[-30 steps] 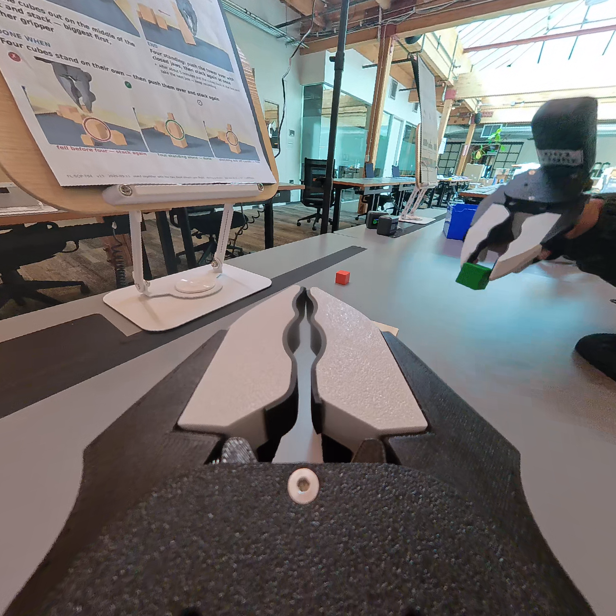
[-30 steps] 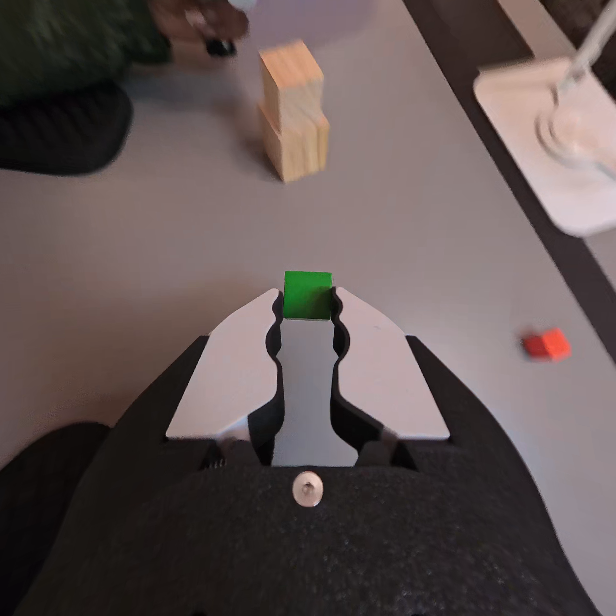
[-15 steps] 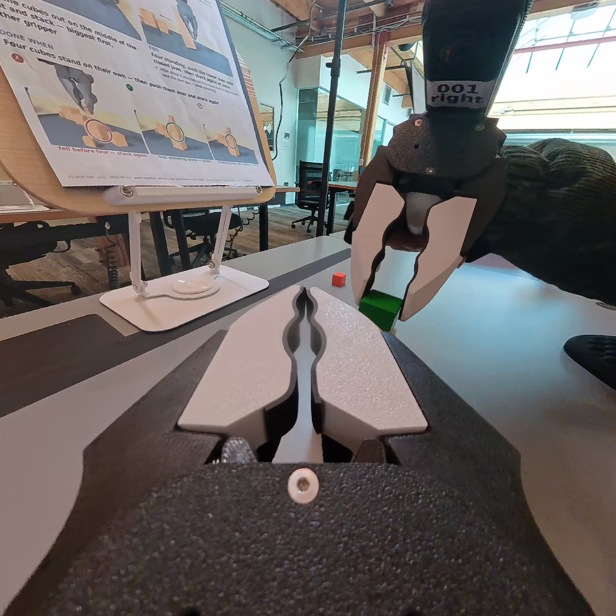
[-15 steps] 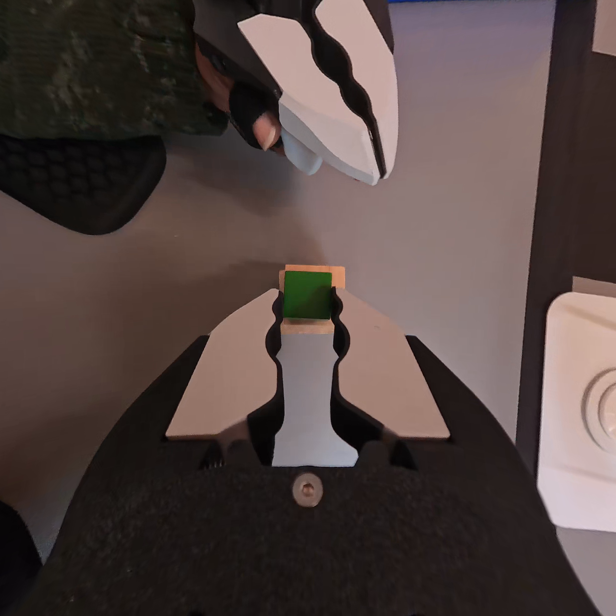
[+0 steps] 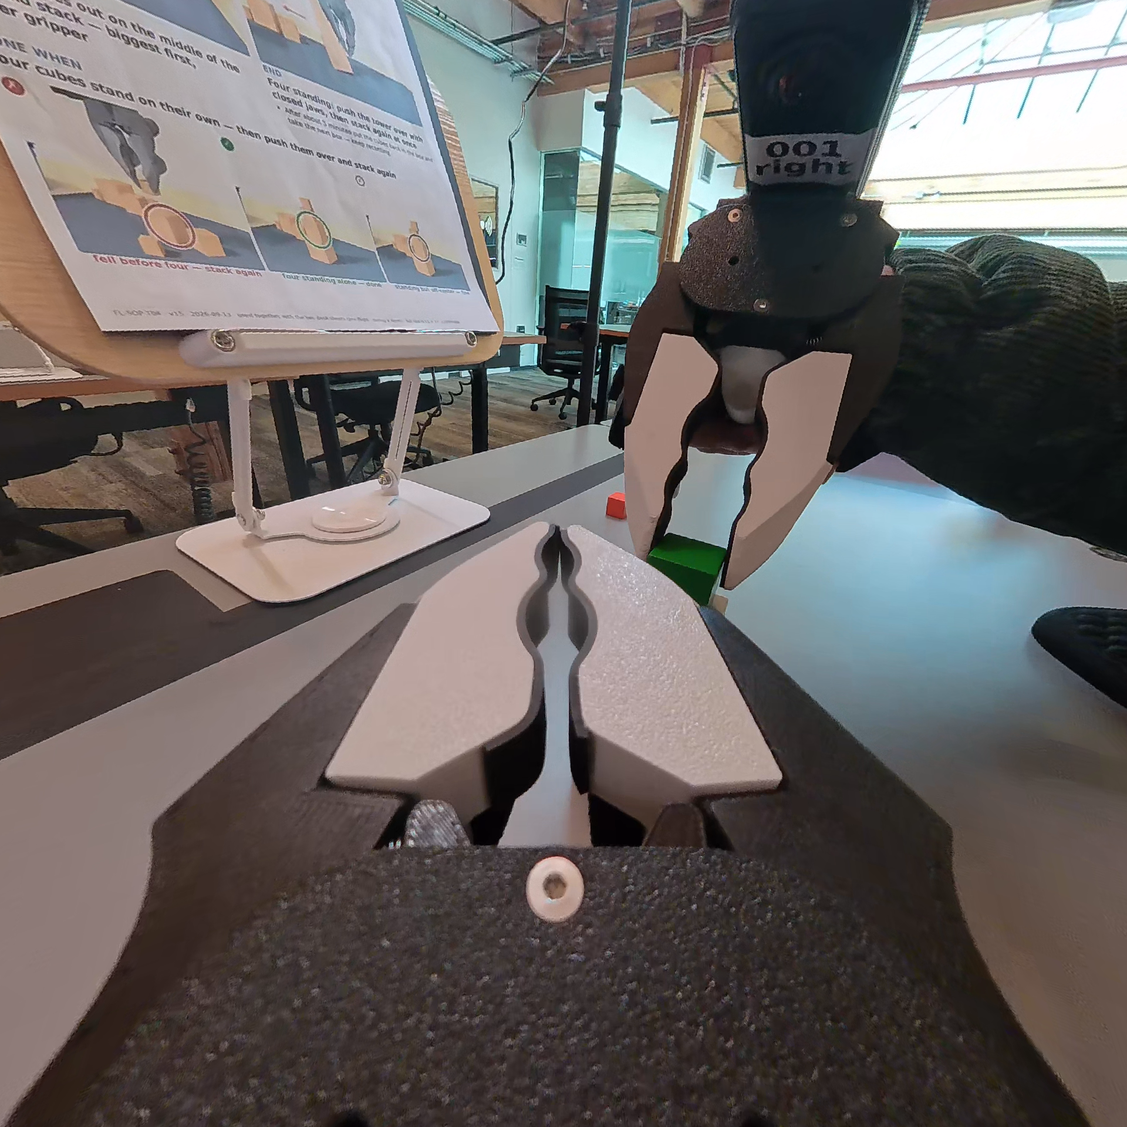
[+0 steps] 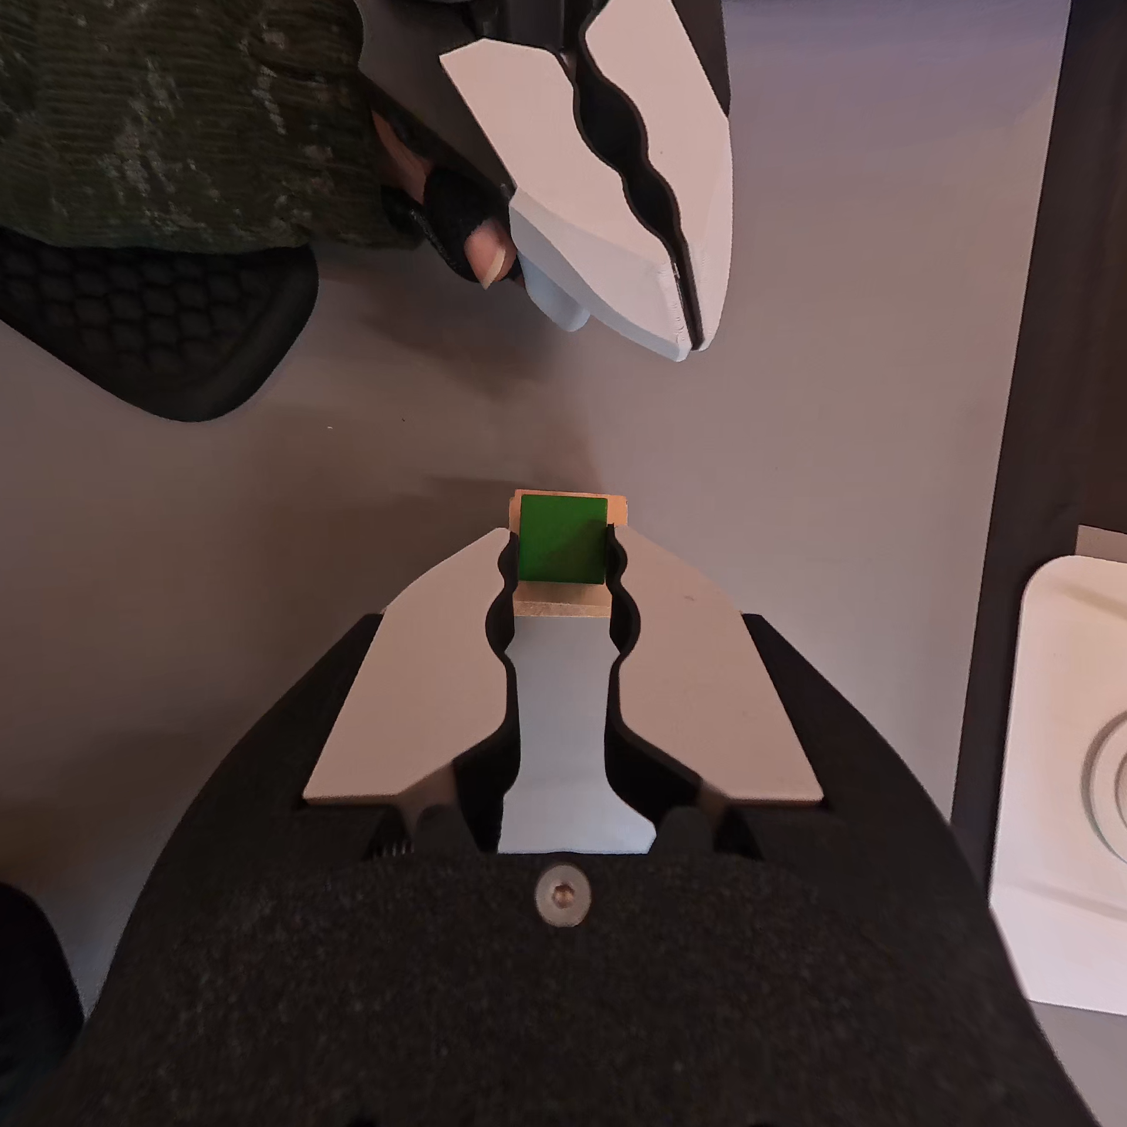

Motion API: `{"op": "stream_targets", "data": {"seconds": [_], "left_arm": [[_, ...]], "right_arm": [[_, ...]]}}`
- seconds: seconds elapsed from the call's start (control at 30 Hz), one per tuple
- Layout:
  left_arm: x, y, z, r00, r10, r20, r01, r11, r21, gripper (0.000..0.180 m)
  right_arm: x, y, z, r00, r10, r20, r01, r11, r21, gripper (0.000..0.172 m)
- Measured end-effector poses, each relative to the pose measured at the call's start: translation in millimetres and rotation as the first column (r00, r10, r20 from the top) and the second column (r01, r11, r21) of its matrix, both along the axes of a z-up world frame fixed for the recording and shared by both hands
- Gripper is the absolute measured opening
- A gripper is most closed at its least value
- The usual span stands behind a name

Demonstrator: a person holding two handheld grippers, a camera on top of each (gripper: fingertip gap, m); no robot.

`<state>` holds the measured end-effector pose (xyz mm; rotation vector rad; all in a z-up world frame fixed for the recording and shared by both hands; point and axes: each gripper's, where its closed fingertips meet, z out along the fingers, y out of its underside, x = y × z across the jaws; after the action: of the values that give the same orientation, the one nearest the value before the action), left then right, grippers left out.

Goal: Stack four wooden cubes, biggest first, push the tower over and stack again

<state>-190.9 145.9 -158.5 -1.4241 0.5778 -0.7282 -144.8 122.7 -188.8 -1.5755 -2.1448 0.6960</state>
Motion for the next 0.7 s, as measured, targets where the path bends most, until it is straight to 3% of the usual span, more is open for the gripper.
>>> {"op": "stream_targets", "data": {"seconds": [0.27, 0.4, 0.53, 0.7], "left_arm": [[0, -1, 1, 1.0, 0.001, 0.001, -0.001, 1.0, 0.0, 0.0], [0, -1, 2, 1.0, -0.002, 0.001, 0.002, 1.0, 0.003, 0.0], [1, -1, 2, 1.0, 0.002, -0.004, -0.002, 1.0, 0.006, 0.0], [3, -2, 2, 1.0, 0.003, -0.013, -0.003, 1.0, 0.009, 0.0]], "right_arm": [[-1, 3, 0, 1.0, -0.01, -0.011, 0.01, 1.0, 0.014, 0.036], [5, 3, 21, 0.992, -0.061, -0.113, 0.059, 0.998, -0.017, 0.04], [28, 21, 40, 0.957, -0.185, -0.222, 0.183, 0.983, -0.031, 0.04], [71, 56, 35, 0.889, -0.363, -0.278, 0.375, 0.927, -0.011, 0.042]]}}
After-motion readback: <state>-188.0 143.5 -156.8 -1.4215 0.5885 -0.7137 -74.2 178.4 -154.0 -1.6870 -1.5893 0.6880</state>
